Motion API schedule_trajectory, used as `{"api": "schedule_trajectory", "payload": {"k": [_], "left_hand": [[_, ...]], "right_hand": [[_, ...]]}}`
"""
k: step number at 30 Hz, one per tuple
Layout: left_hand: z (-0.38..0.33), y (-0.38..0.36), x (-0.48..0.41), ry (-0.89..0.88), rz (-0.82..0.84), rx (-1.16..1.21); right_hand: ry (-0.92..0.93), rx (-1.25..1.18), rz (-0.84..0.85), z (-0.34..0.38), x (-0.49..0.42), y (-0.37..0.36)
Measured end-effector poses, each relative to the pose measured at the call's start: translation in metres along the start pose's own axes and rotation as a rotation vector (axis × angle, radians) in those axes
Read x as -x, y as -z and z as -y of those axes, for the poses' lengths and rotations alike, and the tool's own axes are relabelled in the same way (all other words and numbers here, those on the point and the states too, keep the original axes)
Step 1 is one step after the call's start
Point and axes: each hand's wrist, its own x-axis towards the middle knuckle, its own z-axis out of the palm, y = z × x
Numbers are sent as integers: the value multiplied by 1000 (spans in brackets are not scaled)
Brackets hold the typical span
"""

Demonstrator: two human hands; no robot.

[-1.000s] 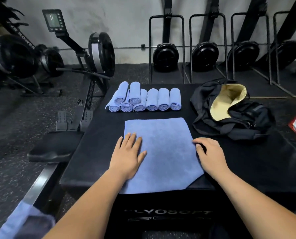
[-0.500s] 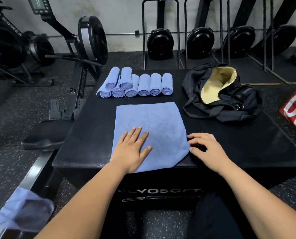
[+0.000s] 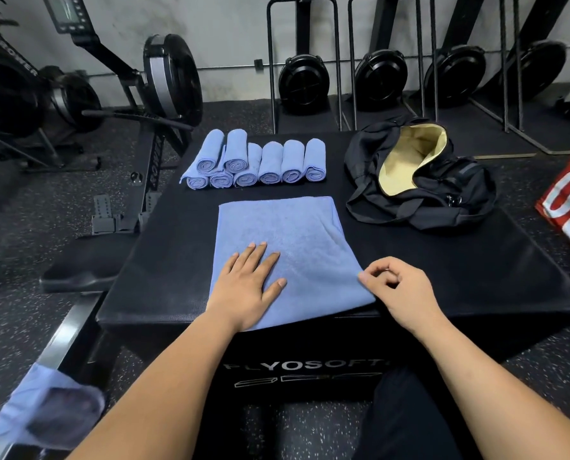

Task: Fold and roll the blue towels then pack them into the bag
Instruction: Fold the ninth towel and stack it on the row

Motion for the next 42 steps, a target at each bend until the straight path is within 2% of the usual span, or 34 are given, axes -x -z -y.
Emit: {"api": "schedule_trajectory", "payload": {"k": [3,7,9,13,16,18,20,27,32,36,42], "left_hand": [[1,1,0,-3,7,3],[1,3,1,-14,24,14],[0,4,1,-18,29,16],[-5,10,-1,-2,81,-16],[-15,26,-18,41,15,-10],[-21,26,-28,43,-51,-51],[-23,16,-31,37,-46,-29],[-19,-2,-30,54,-34,-11],[-19,-1,-26,53,-49,-8],[-21,2,-27,42,-67,-8],[-22,3,-29,38,-75,-2]], "right_hand": [[1,24,12,0,2,4],[-5,143,145,3,6,6],[6,205,155,4,6,5],[-38,229,6,7,-10,-3],[55,411,-82,13,-37,-15],[105,483,-40,19,-60,-24],[116,522,43,21,-82,-34],[-6,671,126,14,-151,-44],[10,758,46,12,-187,-56],[-46,847,2,10,-207,-64],[-147,724,-114,5,-222,-77]]}}
